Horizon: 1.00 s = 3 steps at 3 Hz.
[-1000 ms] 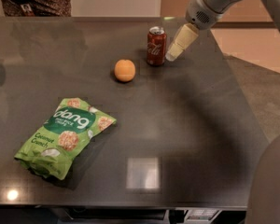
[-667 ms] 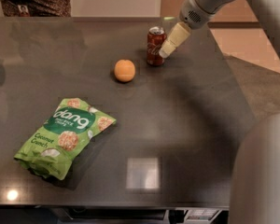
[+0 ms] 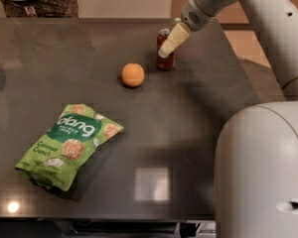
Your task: Pick coke can
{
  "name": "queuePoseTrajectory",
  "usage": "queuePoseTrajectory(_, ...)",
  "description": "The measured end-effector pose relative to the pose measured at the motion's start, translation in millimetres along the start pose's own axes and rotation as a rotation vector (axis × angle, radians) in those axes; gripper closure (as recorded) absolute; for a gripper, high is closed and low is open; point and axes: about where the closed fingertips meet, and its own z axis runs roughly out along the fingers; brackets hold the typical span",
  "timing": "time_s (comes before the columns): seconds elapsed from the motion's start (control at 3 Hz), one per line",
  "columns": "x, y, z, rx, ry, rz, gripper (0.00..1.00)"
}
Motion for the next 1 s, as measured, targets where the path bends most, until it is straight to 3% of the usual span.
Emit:
queuePoseTrajectory(0.33, -6.8, -3.5, 12.7, -0.019, -0.010, 0.020, 0.00)
queuePoseTrajectory(0.67, -8.5, -4.7, 20.7, -0.027, 0.000, 0.040, 0.16)
queuePoseTrajectory(1.0, -8.3, -4.4, 23.3, -0.044, -0.004, 0.049, 0.39)
